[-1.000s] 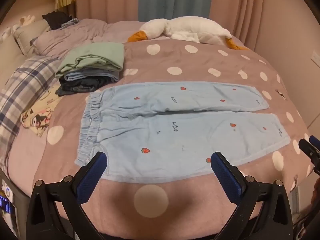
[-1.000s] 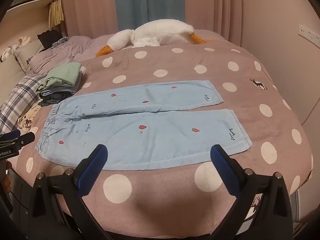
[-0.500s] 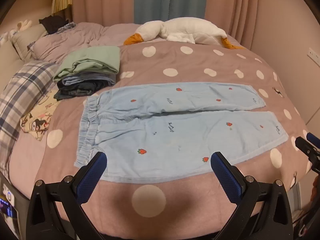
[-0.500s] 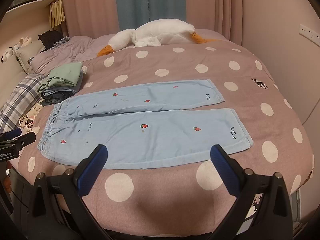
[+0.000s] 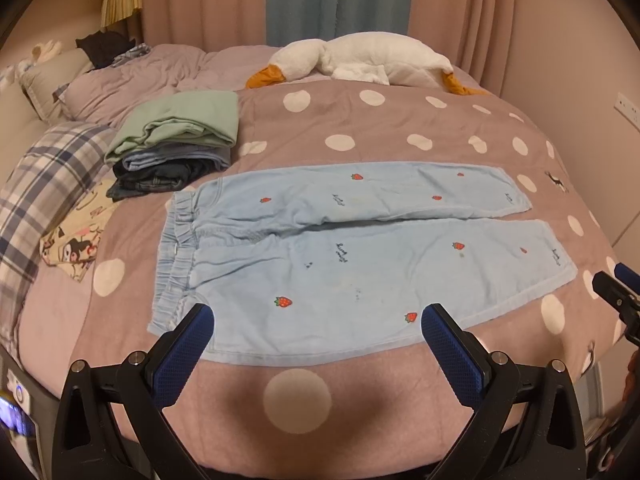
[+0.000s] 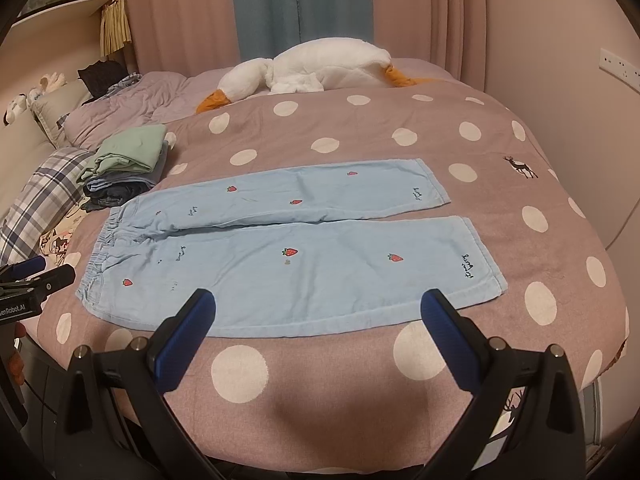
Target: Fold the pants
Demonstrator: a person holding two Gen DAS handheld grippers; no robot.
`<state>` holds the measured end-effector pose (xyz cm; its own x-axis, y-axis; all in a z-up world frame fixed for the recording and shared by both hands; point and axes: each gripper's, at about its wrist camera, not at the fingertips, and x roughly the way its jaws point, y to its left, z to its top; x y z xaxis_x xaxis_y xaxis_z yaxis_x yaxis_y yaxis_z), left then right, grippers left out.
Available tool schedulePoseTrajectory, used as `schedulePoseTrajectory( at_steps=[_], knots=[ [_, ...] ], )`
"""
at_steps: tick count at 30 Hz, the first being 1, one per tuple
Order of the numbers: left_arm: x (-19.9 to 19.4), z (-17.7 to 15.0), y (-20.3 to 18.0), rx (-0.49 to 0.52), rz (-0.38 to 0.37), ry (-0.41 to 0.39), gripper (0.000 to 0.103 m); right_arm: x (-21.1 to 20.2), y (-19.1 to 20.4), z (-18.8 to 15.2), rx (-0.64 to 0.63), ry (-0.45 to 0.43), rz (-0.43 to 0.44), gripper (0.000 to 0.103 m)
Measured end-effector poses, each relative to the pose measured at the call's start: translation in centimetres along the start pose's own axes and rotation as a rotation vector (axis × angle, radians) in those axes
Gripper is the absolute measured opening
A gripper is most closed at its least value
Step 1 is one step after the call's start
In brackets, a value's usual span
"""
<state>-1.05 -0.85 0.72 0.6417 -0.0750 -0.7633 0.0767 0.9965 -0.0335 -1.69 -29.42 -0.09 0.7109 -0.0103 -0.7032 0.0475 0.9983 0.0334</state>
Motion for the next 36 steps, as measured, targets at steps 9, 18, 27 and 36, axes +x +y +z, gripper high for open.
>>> schedulePoseTrajectory(
  at_steps=[9,18,27,36],
  knots=[
    [0.01,-0.02,-0.05,0.000,0.000,0.000,0.103,-0.01,0.03,0.01,-0.002,0.002,0.006,0.103],
    [0.03,-0.01,-0.06,0.001,0.002,0.000,0.103,-0.02,0.30,-0.11,0.000,0.002,0.009,0.103],
    [0.07,0.00,-0.16,0.001,0.001,0.000,0.103,0.05,0.26,-0.12,0.001,0.004,0.011,0.103],
    [0.15,-0.19,-0.29,0.005,0.001,0.004,0.103,0.07,0.54,-0.40,0.003,0.006,0.012,0.103]
  ],
)
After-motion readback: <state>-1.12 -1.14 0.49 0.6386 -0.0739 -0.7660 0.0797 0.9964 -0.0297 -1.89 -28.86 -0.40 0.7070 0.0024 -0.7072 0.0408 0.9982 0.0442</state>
